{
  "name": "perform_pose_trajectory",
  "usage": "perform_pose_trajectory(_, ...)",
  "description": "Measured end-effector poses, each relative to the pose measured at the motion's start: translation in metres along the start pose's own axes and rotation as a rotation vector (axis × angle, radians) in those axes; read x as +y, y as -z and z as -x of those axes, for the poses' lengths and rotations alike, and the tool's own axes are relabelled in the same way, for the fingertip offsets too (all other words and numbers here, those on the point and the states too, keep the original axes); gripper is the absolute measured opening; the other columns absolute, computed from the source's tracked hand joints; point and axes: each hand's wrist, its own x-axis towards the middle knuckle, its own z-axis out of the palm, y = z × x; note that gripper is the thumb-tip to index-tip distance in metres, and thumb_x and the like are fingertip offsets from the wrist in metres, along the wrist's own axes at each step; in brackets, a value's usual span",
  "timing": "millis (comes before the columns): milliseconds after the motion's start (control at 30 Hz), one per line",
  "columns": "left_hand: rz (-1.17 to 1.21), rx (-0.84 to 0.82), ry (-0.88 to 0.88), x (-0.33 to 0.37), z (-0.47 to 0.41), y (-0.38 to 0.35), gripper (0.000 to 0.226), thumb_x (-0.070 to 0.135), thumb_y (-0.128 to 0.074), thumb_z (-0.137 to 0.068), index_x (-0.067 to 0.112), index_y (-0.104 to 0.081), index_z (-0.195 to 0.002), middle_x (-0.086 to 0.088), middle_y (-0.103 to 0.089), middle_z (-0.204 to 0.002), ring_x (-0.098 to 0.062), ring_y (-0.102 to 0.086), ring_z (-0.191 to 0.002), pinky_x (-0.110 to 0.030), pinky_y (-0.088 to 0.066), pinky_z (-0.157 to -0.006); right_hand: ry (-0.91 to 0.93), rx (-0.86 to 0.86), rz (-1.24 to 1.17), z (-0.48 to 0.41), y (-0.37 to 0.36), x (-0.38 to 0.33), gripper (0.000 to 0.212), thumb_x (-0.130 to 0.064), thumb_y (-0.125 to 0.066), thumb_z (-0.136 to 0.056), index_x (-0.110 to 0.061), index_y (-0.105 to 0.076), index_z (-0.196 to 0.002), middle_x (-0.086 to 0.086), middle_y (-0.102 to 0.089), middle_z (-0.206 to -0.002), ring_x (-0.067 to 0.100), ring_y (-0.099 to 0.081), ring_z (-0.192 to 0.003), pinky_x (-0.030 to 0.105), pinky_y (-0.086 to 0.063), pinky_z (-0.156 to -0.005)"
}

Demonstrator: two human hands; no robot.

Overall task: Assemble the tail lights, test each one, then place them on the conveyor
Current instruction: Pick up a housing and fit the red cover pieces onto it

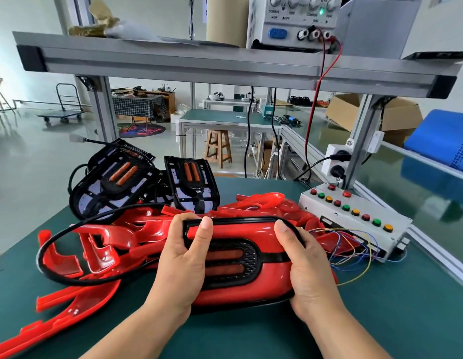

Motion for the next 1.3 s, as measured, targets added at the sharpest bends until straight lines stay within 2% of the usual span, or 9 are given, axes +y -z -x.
perform_pose_trajectory(100,-0.004,0.009,-0.004,-0.002,-0.001,0.000,0.024,0.048,-0.061,-0.080,0.031,-0.055,-0.095,-0.014,-0.074,-0.088,-0.038,-0.073,-0.073,-0.044,-0.058,-0.054,-0.014,0.003,-0.024,0.000,0.001,0.000,0.044,-0.045,-0.079,-0.065,-0.016,-0.075,-0.098,0.017,-0.074,-0.098,0.035,-0.072,-0.089,0.049,-0.059,-0.080)
perform_pose_trajectory(233,0.012,0.034,-0.001,-0.005,-0.003,0.000,0.023,0.044,-0.062,-0.082,0.027,-0.055,-0.096,-0.017,-0.073,-0.084,-0.041,-0.072,-0.072,-0.047,-0.057,-0.053,-0.009,0.033,-0.034,0.002,0.000,-0.002,0.046,-0.041,-0.077,-0.065,-0.009,-0.073,-0.098,0.020,-0.074,-0.097,0.039,-0.070,-0.091,0.061,-0.054,-0.085)
perform_pose_trajectory(500,0.016,0.053,0.020,-0.006,-0.005,0.000,0.023,0.045,-0.063,-0.080,0.027,-0.056,-0.093,-0.018,-0.073,-0.084,-0.041,-0.072,-0.072,-0.047,-0.057,-0.052,-0.026,0.069,-0.033,0.004,-0.001,-0.005,0.041,-0.040,-0.076,-0.068,-0.009,-0.073,-0.095,0.023,-0.073,-0.097,0.044,-0.068,-0.093,0.065,-0.052,-0.085)
perform_pose_trajectory(667,-0.036,0.014,0.072,-0.008,-0.008,0.001,0.019,0.050,-0.055,-0.084,0.034,-0.056,-0.094,-0.017,-0.074,-0.089,-0.038,-0.073,-0.074,-0.042,-0.058,-0.053,-0.054,0.049,0.003,0.002,0.001,-0.002,0.039,-0.046,-0.077,-0.066,-0.016,-0.075,-0.090,0.016,-0.075,-0.093,0.039,-0.071,-0.090,0.054,-0.058,-0.079)
perform_pose_trajectory(867,-0.081,-0.038,0.084,-0.011,-0.013,0.009,0.031,0.057,-0.042,-0.087,0.031,-0.056,-0.097,-0.010,-0.074,-0.094,-0.032,-0.074,-0.080,-0.042,-0.059,-0.059,-0.087,0.030,0.012,-0.001,0.004,-0.002,0.053,-0.053,-0.076,-0.063,-0.013,-0.073,-0.098,0.015,-0.075,-0.096,0.034,-0.073,-0.089,0.046,-0.060,-0.075)
perform_pose_trajectory(967,-0.071,-0.096,0.128,-0.013,-0.017,0.017,0.039,0.062,-0.040,-0.083,0.033,-0.058,-0.102,-0.013,-0.073,-0.102,-0.036,-0.072,-0.089,-0.050,-0.059,-0.070,-0.105,0.025,-0.007,-0.002,0.004,-0.003,0.056,-0.052,-0.074,-0.067,-0.008,-0.071,-0.102,0.018,-0.074,-0.099,0.038,-0.071,-0.092,0.055,-0.057,-0.082)
perform_pose_trajectory(1100,-0.052,-0.142,0.223,-0.015,-0.019,0.028,0.063,0.069,-0.045,-0.077,0.033,-0.055,-0.128,-0.010,-0.069,-0.118,-0.033,-0.067,-0.106,-0.054,-0.053,-0.090,-0.118,0.019,-0.035,-0.003,0.004,-0.003,0.051,-0.043,-0.073,-0.070,-0.006,-0.070,-0.105,0.020,-0.073,-0.100,0.040,-0.070,-0.092,0.057,-0.057,-0.083)
perform_pose_trajectory(1233,-0.069,-0.080,0.200,-0.016,-0.019,0.027,0.057,0.067,-0.042,-0.080,0.032,-0.061,-0.120,-0.008,-0.070,-0.116,-0.032,-0.066,-0.108,-0.054,-0.050,-0.094,-0.096,0.025,-0.029,-0.003,0.004,0.000,0.049,-0.042,-0.074,-0.069,-0.006,-0.071,-0.102,0.020,-0.074,-0.097,0.036,-0.072,-0.086,0.049,-0.059,-0.078)
perform_pose_trajectory(1300,-0.058,-0.038,0.184,-0.016,-0.020,0.023,0.049,0.065,-0.042,-0.084,0.034,-0.064,-0.115,-0.010,-0.070,-0.115,-0.034,-0.067,-0.106,-0.055,-0.050,-0.093,-0.086,0.029,-0.030,-0.002,0.004,0.002,0.049,-0.043,-0.074,-0.069,-0.006,-0.071,-0.101,0.020,-0.074,-0.097,0.038,-0.071,-0.088,0.051,-0.058,-0.080)
